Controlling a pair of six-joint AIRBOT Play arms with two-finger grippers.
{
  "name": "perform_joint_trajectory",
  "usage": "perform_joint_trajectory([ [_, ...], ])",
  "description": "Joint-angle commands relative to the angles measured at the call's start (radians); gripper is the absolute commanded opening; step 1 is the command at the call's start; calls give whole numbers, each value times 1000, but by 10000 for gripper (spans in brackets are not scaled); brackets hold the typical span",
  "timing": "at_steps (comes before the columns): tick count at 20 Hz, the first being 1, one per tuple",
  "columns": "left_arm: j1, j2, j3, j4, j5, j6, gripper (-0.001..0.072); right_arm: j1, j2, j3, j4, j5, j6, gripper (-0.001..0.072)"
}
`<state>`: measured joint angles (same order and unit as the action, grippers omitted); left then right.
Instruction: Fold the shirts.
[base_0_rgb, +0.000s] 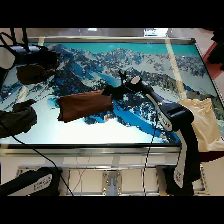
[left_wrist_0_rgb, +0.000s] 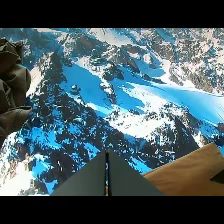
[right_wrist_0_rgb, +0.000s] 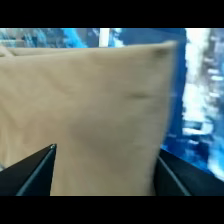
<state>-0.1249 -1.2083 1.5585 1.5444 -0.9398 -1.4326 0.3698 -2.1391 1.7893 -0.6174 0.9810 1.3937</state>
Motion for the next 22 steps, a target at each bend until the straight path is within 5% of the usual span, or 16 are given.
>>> perform_joint_trajectory([
  [1, 0, 0, 0, 1, -4, 18, 13, 39, -7, 0, 37, 17, -7, 644],
  [3, 1, 0, 0, 2, -12, 19, 13, 42, -3, 2, 98, 45, -72, 200],
  [4, 1, 0, 0, 4, -17, 22, 14, 39, 0, 2, 141, 55, -119, 74],
  [5, 1, 0, 0, 5, -22, 32, 14, 33, 8, 2, 186, 59, -167, 31],
  [11, 1, 0, 0, 4, -24, 42, 14, -112, 144, 2, 167, 74, -211, 28],
  [22, 0, 0, 0, -3, -22, 36, 13, -625, 611, 2, -259, 368, 26, 25],
])
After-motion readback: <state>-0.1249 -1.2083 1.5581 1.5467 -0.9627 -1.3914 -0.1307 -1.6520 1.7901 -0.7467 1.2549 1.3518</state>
